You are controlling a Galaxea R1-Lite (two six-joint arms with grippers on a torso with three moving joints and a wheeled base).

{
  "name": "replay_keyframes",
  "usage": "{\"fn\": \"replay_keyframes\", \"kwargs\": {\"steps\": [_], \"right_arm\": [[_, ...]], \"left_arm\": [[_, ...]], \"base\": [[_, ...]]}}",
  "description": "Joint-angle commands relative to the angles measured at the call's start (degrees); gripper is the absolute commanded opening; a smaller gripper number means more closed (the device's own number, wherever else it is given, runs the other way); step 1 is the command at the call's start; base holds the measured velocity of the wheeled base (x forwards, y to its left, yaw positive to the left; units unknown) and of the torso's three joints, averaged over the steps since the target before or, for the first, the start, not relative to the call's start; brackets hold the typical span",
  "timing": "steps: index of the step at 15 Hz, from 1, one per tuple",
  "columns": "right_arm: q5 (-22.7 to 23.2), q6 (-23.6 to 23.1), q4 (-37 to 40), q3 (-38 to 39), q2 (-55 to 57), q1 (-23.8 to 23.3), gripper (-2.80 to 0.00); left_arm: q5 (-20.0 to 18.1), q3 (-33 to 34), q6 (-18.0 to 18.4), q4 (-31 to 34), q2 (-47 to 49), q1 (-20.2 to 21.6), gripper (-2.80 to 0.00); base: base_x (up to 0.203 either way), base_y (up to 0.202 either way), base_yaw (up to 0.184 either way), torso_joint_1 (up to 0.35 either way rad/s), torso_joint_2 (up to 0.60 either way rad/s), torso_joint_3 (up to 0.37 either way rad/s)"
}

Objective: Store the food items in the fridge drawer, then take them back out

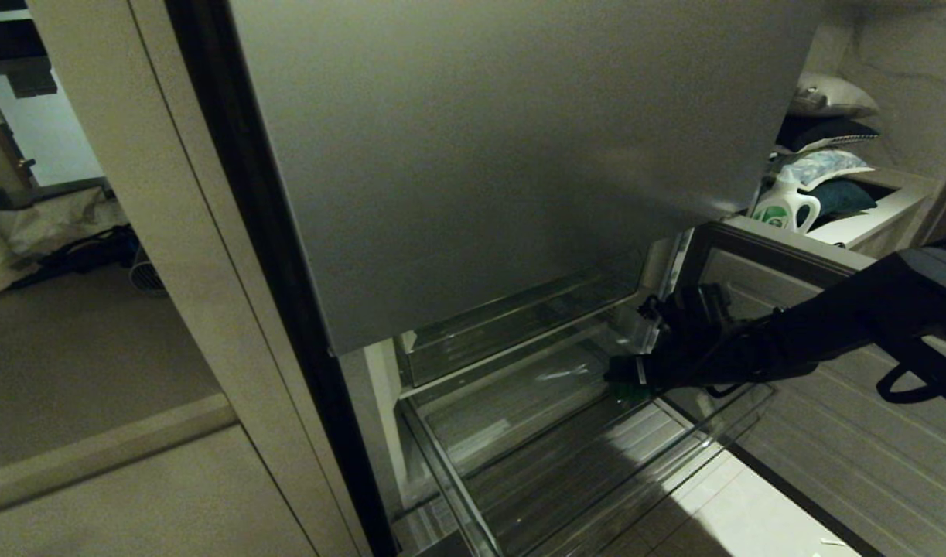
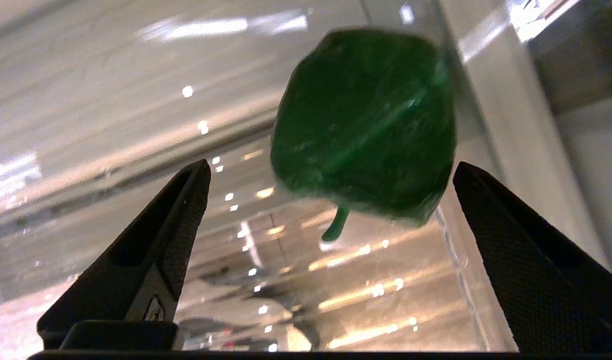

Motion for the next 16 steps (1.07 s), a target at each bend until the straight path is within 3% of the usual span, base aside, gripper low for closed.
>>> {"fn": "replay_keyframes", "kwargs": {"steps": [1,6,12,13,14,16], "right_arm": [[-0.13,0.03,-1.42,0.26,0.77,0.02,0.0],[-0.04,0.55,-7.62,2.37,1.65,-0.07,0.0],[0.05,0.55,-8.09,2.34,2.47,0.02,0.0],[0.05,0.48,-8.09,2.25,2.84,0.02,-1.29],[0.05,0.47,-8.14,2.2,2.93,0.02,-2.8],[0.05,0.47,-8.26,2.2,3.05,0.01,-2.8]], "left_arm": [[0.01,0.0,-0.07,0.01,0.05,0.04,-2.8],[0.01,0.0,-0.05,0.01,0.05,-0.04,-2.8],[0.01,0.0,-0.01,0.01,0.05,-0.04,-2.8],[0.01,0.0,-0.02,0.01,0.05,-0.04,-2.8],[0.01,0.0,-0.02,0.01,0.05,0.02,-2.8],[0.01,0.0,0.02,0.01,0.05,-0.04,-2.8]], "base": [[0.0,0.0,0.0,0.0,0.0,0.0],[0.0,0.0,0.0,0.0,0.0,0.0],[0.0,0.0,0.0,0.0,0.0,0.0],[0.0,0.0,0.0,0.0,0.0,0.0],[0.0,0.0,0.0,0.0,0.0,0.0],[0.0,0.0,0.0,0.0,0.0,0.0]]}}
